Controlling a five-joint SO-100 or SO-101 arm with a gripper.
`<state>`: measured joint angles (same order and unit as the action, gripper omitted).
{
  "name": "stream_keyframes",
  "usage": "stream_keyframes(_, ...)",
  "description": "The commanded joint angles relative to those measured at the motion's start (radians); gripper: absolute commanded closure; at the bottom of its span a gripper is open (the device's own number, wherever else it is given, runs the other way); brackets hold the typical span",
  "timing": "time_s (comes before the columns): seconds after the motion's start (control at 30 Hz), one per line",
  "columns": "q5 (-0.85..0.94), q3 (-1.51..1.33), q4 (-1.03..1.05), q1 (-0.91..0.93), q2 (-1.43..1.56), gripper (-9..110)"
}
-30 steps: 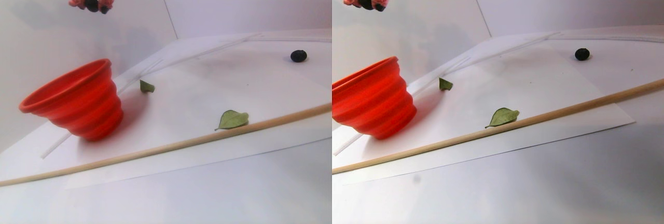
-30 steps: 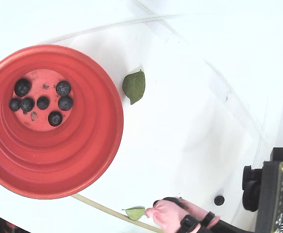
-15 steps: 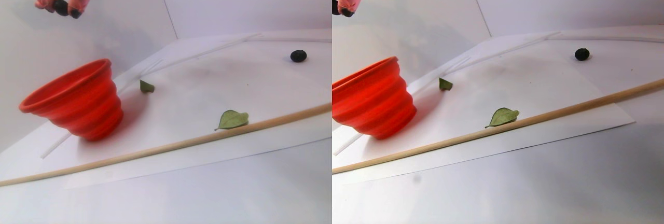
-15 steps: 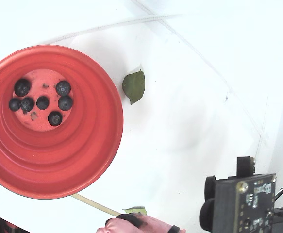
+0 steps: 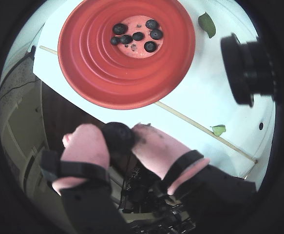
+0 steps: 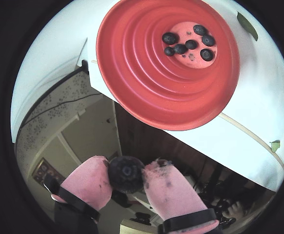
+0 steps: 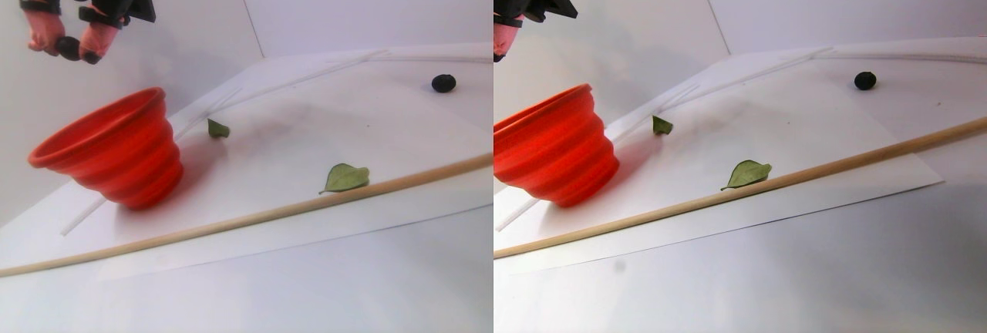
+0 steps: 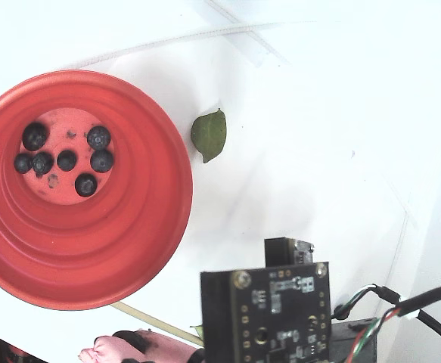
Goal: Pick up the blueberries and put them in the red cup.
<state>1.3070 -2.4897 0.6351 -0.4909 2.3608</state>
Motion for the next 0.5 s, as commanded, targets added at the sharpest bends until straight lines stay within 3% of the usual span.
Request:
stream_keyframes(0.0,-0.008,0.008,-0.044,-0.055,-0.02,90)
stream_keyframes(0.47,-0.012,0.015,-0.16,-0.038,-0.144,89)
